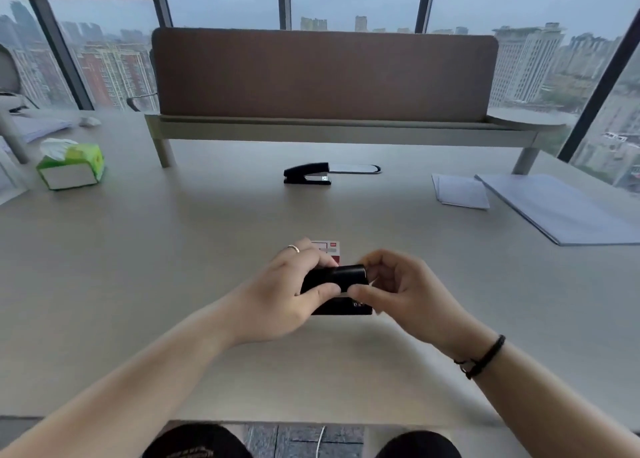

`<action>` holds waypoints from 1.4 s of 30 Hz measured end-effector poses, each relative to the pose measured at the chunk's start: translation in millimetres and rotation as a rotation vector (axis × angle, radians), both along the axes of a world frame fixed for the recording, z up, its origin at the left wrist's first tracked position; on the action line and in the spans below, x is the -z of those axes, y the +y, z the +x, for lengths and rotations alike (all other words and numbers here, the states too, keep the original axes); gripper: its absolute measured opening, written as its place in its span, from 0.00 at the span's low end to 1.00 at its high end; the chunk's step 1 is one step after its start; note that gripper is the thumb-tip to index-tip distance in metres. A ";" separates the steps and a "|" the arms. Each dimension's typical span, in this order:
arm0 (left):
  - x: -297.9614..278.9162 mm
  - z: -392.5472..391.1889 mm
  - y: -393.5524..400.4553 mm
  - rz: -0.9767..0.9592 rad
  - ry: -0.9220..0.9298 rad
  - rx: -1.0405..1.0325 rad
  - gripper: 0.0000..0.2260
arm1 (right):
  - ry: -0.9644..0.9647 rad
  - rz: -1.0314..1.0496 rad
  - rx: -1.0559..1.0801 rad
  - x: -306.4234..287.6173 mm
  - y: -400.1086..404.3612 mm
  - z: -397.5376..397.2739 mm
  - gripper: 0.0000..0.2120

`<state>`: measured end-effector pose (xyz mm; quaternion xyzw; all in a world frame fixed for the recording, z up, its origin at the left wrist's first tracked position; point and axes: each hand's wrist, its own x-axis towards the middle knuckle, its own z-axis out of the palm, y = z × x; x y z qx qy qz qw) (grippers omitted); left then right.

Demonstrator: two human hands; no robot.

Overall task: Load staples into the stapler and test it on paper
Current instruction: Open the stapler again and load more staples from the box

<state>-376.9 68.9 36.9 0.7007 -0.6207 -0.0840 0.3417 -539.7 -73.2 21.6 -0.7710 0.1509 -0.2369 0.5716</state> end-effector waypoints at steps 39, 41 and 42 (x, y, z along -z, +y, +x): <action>8.9 54.9 80.7 -0.263 0.588 0.034 0.14 | 0.186 -0.190 0.052 14.3 10.6 -14.6 0.12; 12.5 66.3 95.4 -0.215 0.548 -0.007 0.13 | 0.183 -0.181 0.049 14.3 10.4 -14.7 0.12; 15.5 72.2 101.6 -0.188 0.508 -0.029 0.16 | 0.179 -0.172 0.044 14.4 10.6 -14.7 0.12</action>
